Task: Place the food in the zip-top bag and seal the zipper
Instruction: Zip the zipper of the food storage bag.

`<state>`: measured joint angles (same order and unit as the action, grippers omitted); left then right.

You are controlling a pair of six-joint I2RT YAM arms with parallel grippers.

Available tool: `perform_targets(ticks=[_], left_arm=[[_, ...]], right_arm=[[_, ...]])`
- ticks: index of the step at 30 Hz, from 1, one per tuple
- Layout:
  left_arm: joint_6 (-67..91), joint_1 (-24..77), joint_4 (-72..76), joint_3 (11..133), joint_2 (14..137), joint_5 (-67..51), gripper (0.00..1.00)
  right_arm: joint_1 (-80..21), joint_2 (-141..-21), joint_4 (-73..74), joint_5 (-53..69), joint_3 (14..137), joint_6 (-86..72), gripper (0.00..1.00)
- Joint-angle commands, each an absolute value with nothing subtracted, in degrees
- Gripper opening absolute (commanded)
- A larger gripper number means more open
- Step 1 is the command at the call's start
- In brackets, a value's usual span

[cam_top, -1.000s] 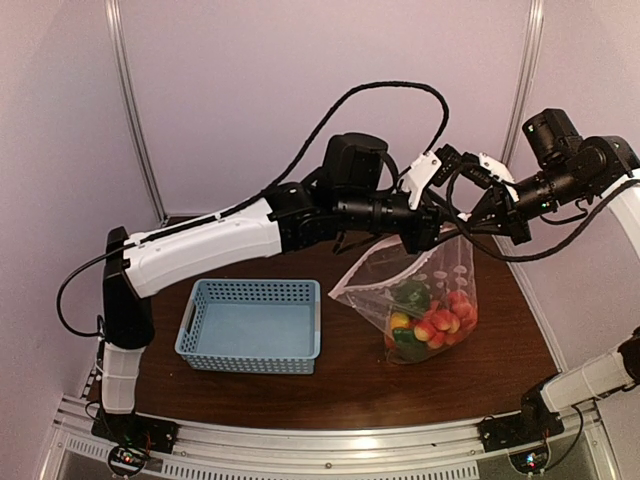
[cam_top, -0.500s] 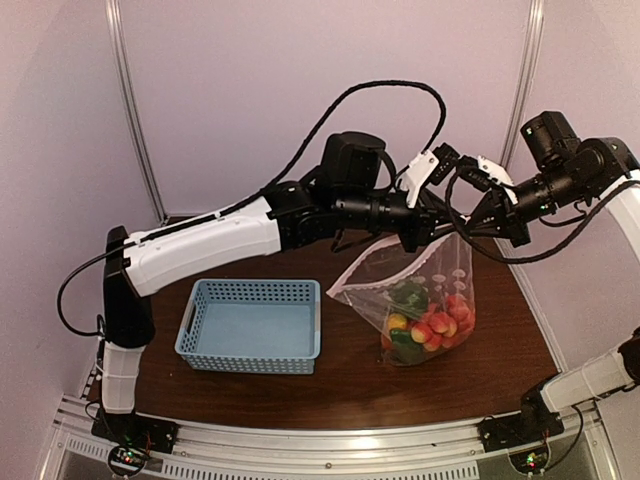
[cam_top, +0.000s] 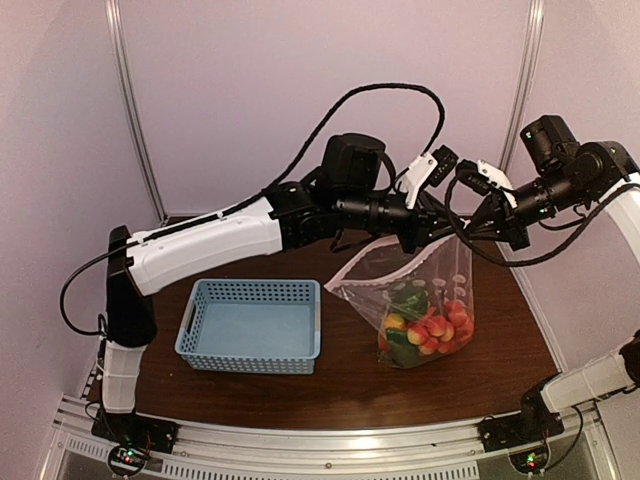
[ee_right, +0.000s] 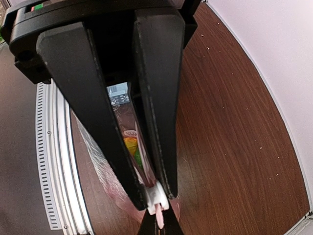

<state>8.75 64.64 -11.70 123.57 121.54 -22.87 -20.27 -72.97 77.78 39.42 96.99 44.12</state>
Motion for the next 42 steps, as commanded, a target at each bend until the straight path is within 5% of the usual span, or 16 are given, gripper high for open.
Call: perform_targets(ticks=[1, 6, 42], left_arm=[[9.5, 63.6, -11.1, 124.0, 123.2, -23.0, 0.07], [9.5, 63.1, -12.5, 124.0, 123.1, -23.5, 0.00], [6.9, 58.8, -17.9, 103.6, 108.0, -21.8, 0.00]], right_arm=[[-20.7, -71.8, 78.7, 41.0, 96.8, 43.3, 0.00], [-19.9, -71.1, 74.9, 38.6, 96.4, 41.6, 0.00], [-2.4, -80.4, 75.4, 42.4, 99.2, 48.3, 0.00]])
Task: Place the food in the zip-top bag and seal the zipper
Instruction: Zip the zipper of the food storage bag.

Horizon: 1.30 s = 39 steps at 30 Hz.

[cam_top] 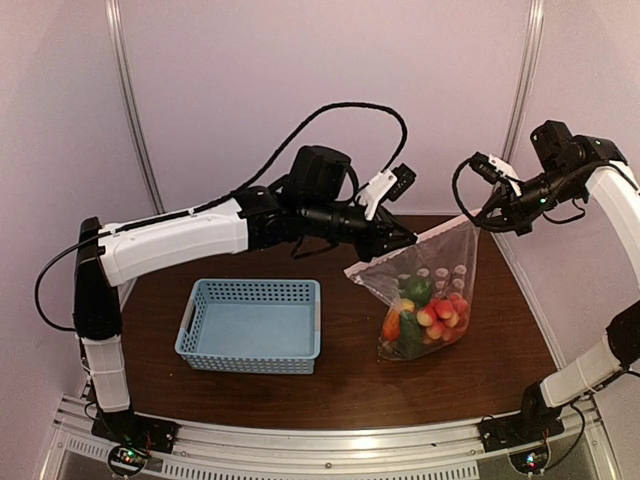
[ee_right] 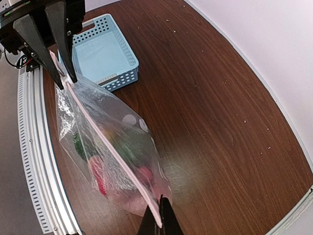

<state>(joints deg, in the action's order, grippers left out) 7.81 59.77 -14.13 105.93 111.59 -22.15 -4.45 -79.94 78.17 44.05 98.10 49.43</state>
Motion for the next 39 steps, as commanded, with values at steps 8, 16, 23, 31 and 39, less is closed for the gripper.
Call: perform_targets(ticks=[8, 16, 23, 31, 39], left_arm=[[6.7, 58.4, -18.2, 98.7, 104.9, -20.6, 0.00], [7.1, 58.4, -18.3, 93.7, 101.2, -19.2, 0.00], [7.6, 58.4, -17.3, 88.8, 98.1, -18.4, 0.00], [8.9, 58.3, -15.0, 82.3, 94.2, -16.7, 0.00], [9.5, 58.2, -13.9, 79.1, 91.5, -15.9, 0.00]], right_arm=[[-1.5, -80.6, 74.9, 42.5, 98.3, 48.4, 0.00], [-0.7, -79.4, 72.2, 41.5, 96.2, 47.1, 0.00], [-0.7, -79.2, 71.7, 41.6, 95.0, 46.9, 0.00], [0.8, -79.2, 71.0, 41.7, 95.1, 46.0, 0.00], [0.8, -79.0, 70.7, 42.1, 94.9, 45.5, 0.00]])
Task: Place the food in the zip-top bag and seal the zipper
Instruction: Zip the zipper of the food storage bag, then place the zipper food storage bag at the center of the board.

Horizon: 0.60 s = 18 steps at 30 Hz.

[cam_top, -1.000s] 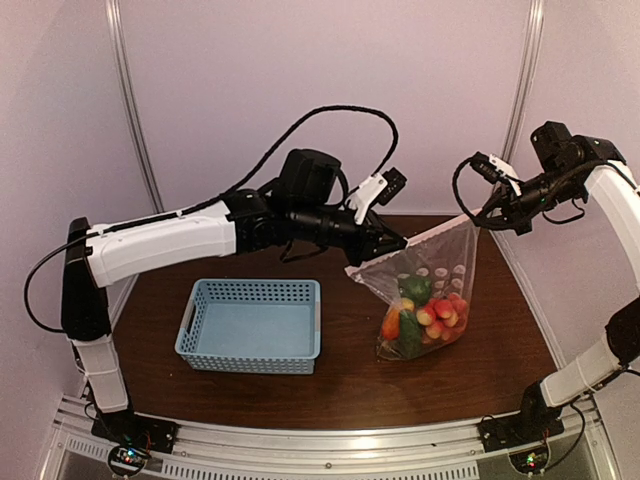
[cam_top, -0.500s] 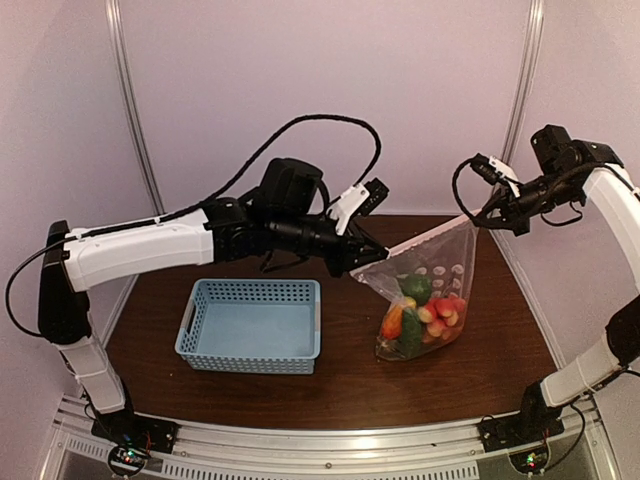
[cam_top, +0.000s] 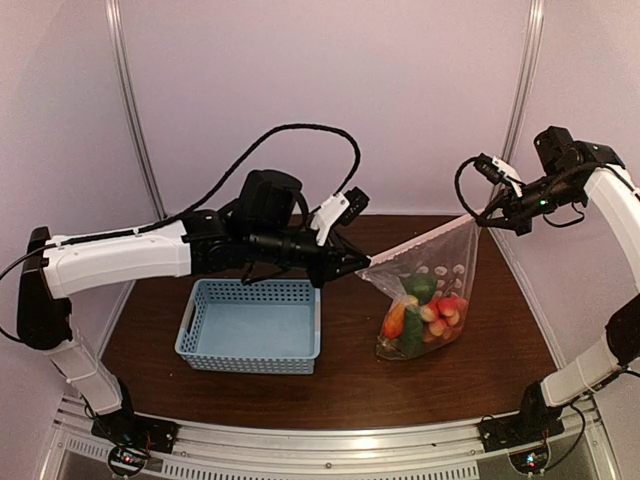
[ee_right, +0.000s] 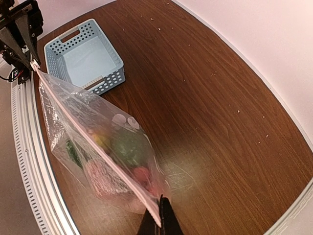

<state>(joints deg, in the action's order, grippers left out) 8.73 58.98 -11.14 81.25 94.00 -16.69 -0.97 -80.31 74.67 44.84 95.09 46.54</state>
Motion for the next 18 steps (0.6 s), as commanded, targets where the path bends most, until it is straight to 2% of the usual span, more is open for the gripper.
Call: perform_targets(ticks=[1, 12, 18], left_arm=[[9.6, 58.1, -13.7, 78.8, 91.3, -15.8, 0.00], [11.1, 57.4, -11.3, 81.0, 94.0, -14.5, 0.00], [13.0, 52.6, -7.2, 92.2, 102.4, -15.4, 0.00]], right_arm=[[0.8, -78.9, 70.7, 42.1, 94.8, 45.5, 0.00], [0.9, -78.3, 67.9, 42.8, 93.3, 43.8, 0.00], [0.9, -83.1, 57.3, 42.4, 97.1, 34.8, 0.00]])
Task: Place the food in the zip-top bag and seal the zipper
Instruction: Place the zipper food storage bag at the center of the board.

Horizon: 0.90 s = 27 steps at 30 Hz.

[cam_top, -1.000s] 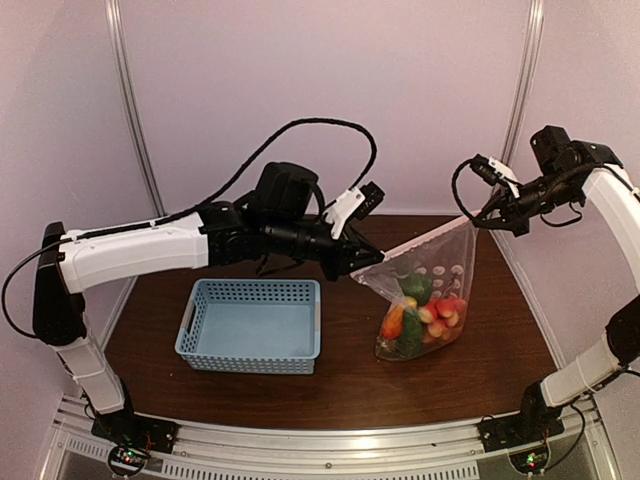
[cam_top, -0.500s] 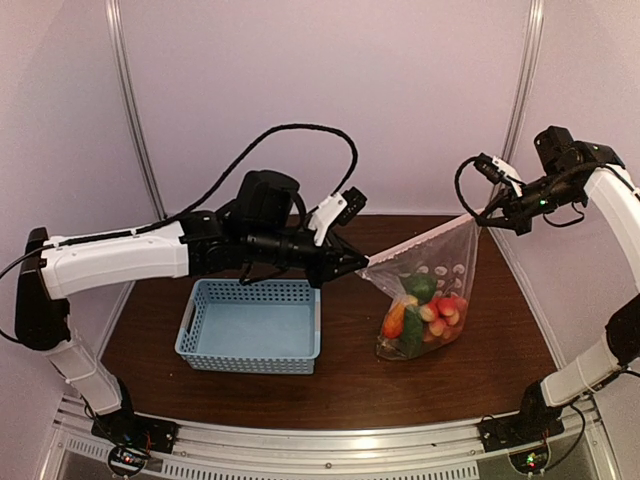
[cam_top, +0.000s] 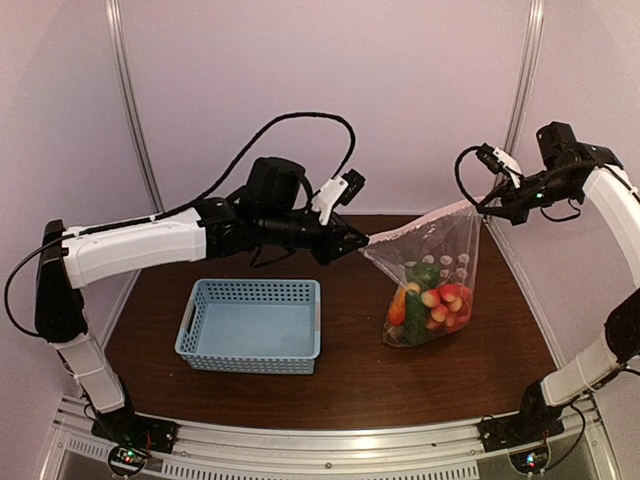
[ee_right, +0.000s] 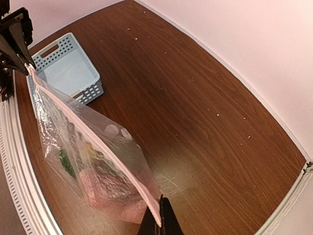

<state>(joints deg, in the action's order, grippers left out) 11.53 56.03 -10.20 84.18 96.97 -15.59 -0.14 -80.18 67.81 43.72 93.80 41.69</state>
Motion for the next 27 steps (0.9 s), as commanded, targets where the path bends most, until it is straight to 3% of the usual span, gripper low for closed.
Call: perform_targets(ticks=[1, 7, 15, 16, 18, 21, 27], left_arm=[[12.7, 52.2, -7.4, 95.5, 105.1, -16.4, 0.00], [13.3, 51.9, -8.0, 109.0, 111.5, -23.7, 0.00], [13.5, 53.2, -6.9, 92.9, 106.4, -32.5, 0.00], [13.1, 53.9, -7.1, 90.6, 105.8, -33.8, 0.07], [10.9, 55.5, -9.1, 87.1, 104.9, -35.1, 0.21], [8.3, 57.1, -12.6, 84.4, 103.2, -35.1, 0.33], [6.5, 56.4, -16.1, 81.9, 95.2, -23.8, 0.54]], right_arm=[[0.9, -84.2, 55.2, 42.9, 98.5, 33.3, 0.00], [0.9, -83.8, 53.3, 48.2, 101.9, 33.8, 0.00], [0.9, -63.7, 47.2, 41.5, 71.6, 45.0, 0.00], [0.9, -61.2, 47.3, 40.7, 67.9, 46.3, 0.00], [0.9, -57.9, 49.4, 39.7, 62.8, 49.4, 0.07], [0.9, -57.5, 58.4, 40.2, 62.3, 54.9, 0.29], [1.1, -58.5, 65.0, 47.2, 77.2, 49.9, 0.52]])
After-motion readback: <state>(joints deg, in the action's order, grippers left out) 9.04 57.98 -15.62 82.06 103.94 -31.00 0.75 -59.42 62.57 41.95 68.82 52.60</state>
